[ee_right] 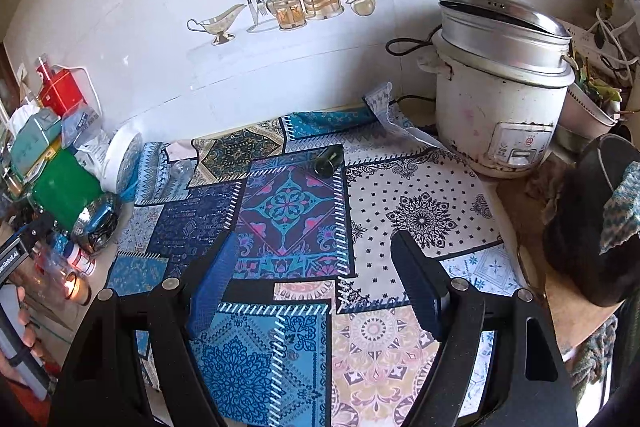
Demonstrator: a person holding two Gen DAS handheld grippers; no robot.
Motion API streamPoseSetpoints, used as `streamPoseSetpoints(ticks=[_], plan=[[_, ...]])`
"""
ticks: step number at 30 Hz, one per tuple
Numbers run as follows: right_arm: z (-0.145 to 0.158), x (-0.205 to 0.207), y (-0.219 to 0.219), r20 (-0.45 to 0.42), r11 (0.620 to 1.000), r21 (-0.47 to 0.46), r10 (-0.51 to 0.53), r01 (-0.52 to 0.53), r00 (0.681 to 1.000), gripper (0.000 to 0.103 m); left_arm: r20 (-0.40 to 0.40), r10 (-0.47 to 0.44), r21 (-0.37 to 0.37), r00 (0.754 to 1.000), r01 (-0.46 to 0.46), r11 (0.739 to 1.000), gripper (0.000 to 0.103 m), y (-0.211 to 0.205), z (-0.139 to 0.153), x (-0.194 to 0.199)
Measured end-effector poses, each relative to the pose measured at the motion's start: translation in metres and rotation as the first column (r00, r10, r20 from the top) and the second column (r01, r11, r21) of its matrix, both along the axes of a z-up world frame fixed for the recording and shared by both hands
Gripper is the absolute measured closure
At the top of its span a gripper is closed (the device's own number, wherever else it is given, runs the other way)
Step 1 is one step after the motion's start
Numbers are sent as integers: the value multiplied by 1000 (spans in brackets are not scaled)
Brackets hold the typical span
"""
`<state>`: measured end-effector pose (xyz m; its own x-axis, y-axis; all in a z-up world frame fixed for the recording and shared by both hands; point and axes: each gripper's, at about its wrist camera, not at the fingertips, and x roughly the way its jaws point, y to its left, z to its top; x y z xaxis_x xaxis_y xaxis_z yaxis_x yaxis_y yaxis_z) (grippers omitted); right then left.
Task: Collect trash
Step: 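Raise both open tools and reach toward the patterned counter, then grasp the clear glass cup with the left tool while the right tool grasps the green bottle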
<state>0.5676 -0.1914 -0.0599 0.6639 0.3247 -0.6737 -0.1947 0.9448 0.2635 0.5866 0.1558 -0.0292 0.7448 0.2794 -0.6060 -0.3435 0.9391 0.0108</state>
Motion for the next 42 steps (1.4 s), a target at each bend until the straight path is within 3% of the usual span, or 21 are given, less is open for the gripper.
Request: streamPoseSetpoints(ticks=[8,13,21,26,31,38,39,42], plan=[[-20,58,27,-79,991,-12,-132,131,988,27,-78,-101,-120,992,92,989,4,62,-47,115],[-45,102,44,-133,983,-60,-182,176,974,27,-137,-109,-172,985,84,982,4,94,-93,187],[-91,179,63,-211,979,-65,-203,194,956,27,-224,-125,-137,967,96,986,5,110,-164,278],[-115,229,75,-270,975,-38,-223,221,937,28,-246,-135,-117,960,109,987,8,113,-194,312],[-132,255,87,-283,968,-89,-250,234,926,32,-265,-137,-97,955,115,989,10,117,-208,332],[-147,265,87,-321,969,-79,-248,235,914,63,-280,-132,-164,951,88,982,33,131,-219,345],[-146,263,87,-312,969,-85,-248,233,917,63,-279,-135,-171,951,90,981,38,132,-219,346],[-144,259,88,-305,974,-84,-225,210,925,64,-285,-139,-174,948,91,980,38,137,-219,344]])
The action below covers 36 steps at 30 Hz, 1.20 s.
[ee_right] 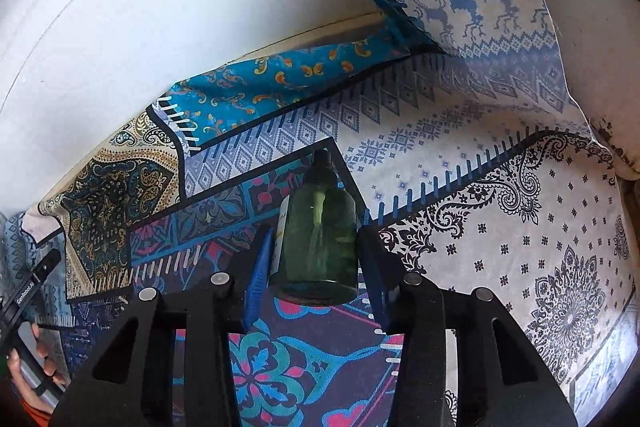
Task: Collect trash
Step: 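Grasp the clear glass cup with the left tool while the right tool grasps the green bottle, then lift the cup and green bottle off the counter and lower them over the bin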
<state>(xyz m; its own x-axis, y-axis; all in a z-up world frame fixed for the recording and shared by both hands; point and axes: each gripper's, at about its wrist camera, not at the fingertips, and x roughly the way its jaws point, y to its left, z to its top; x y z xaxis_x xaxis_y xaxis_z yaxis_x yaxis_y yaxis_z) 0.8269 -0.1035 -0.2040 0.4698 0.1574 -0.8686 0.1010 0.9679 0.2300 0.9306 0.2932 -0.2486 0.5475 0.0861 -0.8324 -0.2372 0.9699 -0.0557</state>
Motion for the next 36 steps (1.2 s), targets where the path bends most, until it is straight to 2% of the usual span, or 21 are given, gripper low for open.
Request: streamPoseSetpoints(ticks=[6,12,17,24,33,36], plan=[[20,-28,-9,30,999,14,44,-45,999,64,8,-40,31,999,40,999,38,-9,17,-20],[49,-71,-30,54,994,6,111,-112,992,65,8,-105,43,994,105,994,38,-35,39,-66],[73,-106,-38,108,980,6,198,-200,974,65,37,-98,32,994,97,995,38,-74,58,-129],[95,-166,-42,172,945,41,313,-324,934,65,104,-20,43,994,16,999,38,-127,94,-230],[122,-245,-39,240,893,41,427,-448,872,65,170,39,14,985,-42,999,38,-163,134,-339],[130,-276,-39,262,883,43,442,-468,858,65,203,31,32,979,-38,999,38,-170,149,-370]])
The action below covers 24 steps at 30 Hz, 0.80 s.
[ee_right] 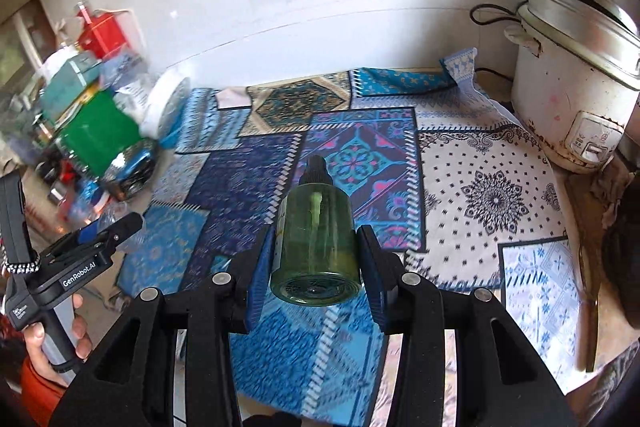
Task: Collect trash
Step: 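Lift the cup and green bottle off the counter and lower them over the bin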
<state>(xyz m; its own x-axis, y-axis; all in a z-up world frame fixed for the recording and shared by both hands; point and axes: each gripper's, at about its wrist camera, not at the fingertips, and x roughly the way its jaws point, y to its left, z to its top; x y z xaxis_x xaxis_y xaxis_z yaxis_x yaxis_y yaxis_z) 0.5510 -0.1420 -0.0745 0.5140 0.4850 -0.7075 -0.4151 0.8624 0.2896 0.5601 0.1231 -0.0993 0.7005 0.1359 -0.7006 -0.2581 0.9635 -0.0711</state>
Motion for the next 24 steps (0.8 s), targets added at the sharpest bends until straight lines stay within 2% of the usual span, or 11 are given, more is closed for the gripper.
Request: streamPoseSetpoints(ticks=[3,8,16,24], plan=[[4,-30,1,6,1000,12,0,0,1000,65,24,-20,36,1000,19,999,38,-6,8,-29],[2,-85,10,2,999,19,-34,34,999,65,34,-80,51,996,78,996,38,-12,7,-77],[-15,-174,33,-45,993,5,-114,115,992,65,-2,-194,22,981,194,981,38,-6,-10,-168],[-41,-247,45,-106,984,-40,-175,171,979,65,-65,-257,-20,964,256,966,38,3,-37,-231]])
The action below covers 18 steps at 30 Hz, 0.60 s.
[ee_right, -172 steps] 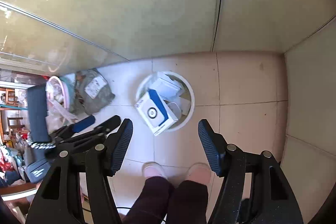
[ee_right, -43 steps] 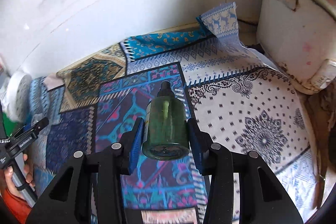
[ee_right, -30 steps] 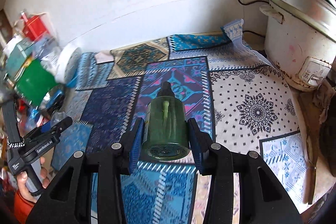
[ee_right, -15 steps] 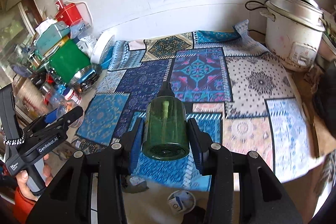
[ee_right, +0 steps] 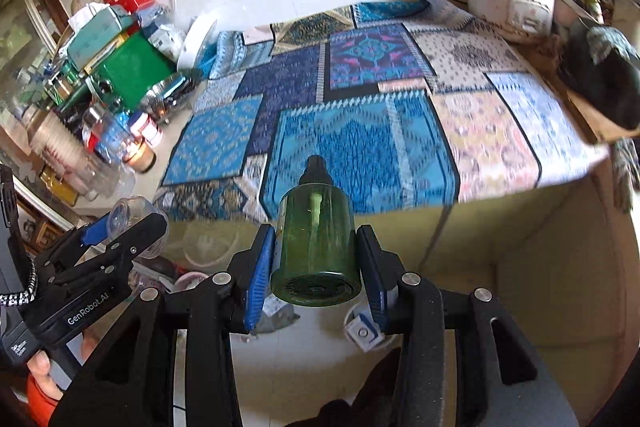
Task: Collect trash
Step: 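Lift the cup and green bottle off the counter and lower them over the bin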
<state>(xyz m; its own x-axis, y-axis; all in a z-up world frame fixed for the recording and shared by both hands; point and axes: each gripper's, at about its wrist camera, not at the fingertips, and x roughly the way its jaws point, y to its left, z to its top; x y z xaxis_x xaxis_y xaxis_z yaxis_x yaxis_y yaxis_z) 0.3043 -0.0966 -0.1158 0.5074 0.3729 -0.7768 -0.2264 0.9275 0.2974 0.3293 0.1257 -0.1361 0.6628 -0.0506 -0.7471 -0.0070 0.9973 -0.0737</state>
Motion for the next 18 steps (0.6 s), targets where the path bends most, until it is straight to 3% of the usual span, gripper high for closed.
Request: streamPoseSetpoints(ticks=[10,18], plan=[[-65,-31,-20,-144,997,-53,-69,62,987,65,-164,-44,-73,986,32,997,38,-16,-75,-22],[-163,-25,-49,-249,994,-72,-103,87,963,64,-268,-34,-80,963,13,997,38,-48,-173,-8]])
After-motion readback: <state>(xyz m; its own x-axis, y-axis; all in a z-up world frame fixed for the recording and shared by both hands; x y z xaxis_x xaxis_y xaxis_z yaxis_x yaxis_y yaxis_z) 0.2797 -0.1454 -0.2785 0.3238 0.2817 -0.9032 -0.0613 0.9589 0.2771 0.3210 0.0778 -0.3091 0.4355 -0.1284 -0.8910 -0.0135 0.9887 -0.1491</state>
